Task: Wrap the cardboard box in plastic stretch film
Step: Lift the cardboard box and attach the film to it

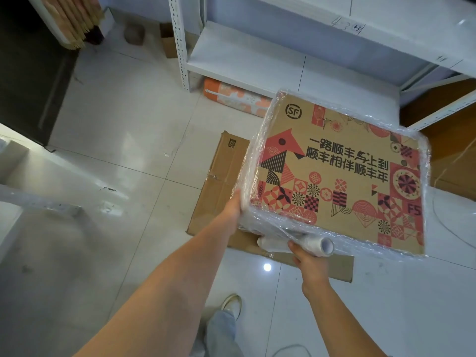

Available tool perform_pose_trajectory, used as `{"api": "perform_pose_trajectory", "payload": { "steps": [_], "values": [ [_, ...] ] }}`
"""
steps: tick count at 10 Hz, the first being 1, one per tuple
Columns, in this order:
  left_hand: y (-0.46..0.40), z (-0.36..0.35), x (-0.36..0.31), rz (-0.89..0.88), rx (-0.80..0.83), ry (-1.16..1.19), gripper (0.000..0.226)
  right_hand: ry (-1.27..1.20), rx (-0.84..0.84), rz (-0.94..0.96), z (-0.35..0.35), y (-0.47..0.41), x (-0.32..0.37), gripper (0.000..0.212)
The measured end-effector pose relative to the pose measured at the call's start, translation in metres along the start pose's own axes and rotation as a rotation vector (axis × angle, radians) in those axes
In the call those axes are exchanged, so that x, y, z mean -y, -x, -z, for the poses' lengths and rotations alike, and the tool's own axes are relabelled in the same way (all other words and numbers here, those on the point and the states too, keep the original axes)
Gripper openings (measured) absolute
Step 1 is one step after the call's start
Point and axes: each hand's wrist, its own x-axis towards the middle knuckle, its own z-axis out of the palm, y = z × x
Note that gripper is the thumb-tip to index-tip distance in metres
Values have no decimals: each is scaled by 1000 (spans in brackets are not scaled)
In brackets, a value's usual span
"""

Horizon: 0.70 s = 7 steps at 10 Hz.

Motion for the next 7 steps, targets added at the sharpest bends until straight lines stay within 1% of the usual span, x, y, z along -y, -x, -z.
{"api": "perform_pose_trajectory", "payload": {
  "steps": [1, 2, 3, 4, 5, 6, 7],
  "values": [
    [-7, 4, -4, 11, 35, 77, 64, 2, 0, -2, 2, -4, -4, 33],
    [-28, 10, 3, 12, 56, 70, 67, 10, -15, -5, 4, -7, -9, 35],
    [-29, 10, 6, 25, 29, 70, 67, 19, -23, -2, 6, -10, -12, 42],
    [-31, 25, 16, 89, -198, 30, 97, 23, -15, -3, 6, -11, -10, 47],
    [-45, 37, 26, 1, -518, 267, 86, 41, -21, -2, 5, -9, -8, 42],
    [-25, 16, 8, -26, -237, 394, 89, 38, -25, 12, 4, -7, -6, 37],
    [-17, -3, -4, -12, 46, 159, 64, 23, -54, 14, 3, -8, -7, 33]
  ]
}}
